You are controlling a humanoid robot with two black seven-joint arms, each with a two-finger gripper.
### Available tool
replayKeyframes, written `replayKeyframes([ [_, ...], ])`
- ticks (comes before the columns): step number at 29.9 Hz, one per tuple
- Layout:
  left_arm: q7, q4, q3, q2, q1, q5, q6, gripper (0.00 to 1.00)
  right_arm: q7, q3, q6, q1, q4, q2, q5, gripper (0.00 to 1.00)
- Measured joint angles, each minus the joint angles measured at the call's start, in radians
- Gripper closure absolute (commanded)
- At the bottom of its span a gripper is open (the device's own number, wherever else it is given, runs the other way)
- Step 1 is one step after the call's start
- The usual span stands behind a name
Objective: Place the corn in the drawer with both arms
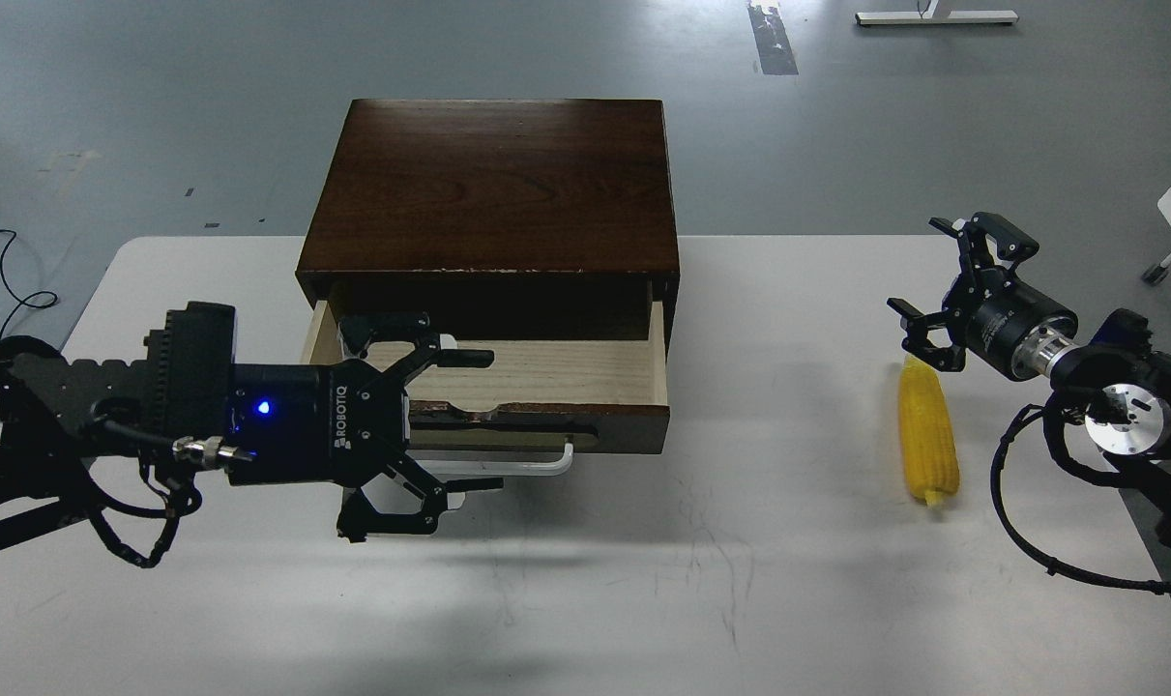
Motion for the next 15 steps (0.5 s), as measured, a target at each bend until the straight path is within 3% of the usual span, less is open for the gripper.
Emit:
replayKeyframes([
  [3, 0.0, 0.0, -0.011, 0.009, -0.01, 0.0, 0.064, 0.01, 0.0, 0.001, 0.0, 0.0, 0.0, 0.001, 0.0, 0.0],
  [7, 0.0, 0.004, -0.06, 0.027, -0.032, -0.026, 0.068, 0.01, 0.0, 0.002, 0.001, 0.0, 0.001, 0.0, 0.0, 0.0],
  [10, 0.0, 0.024, -0.115, 0.028, -0.035, -0.314, 0.008, 0.01, 0.0, 0.001, 0.001, 0.0, 0.002, -0.003, 0.0, 0.0],
  [15, 0.0, 0.131, -0.219, 0.026, -0.035, -0.833, -0.169, 0.01, 0.0, 0.0, 0.002, 0.002, 0.011, -0.009, 0.0, 0.0],
])
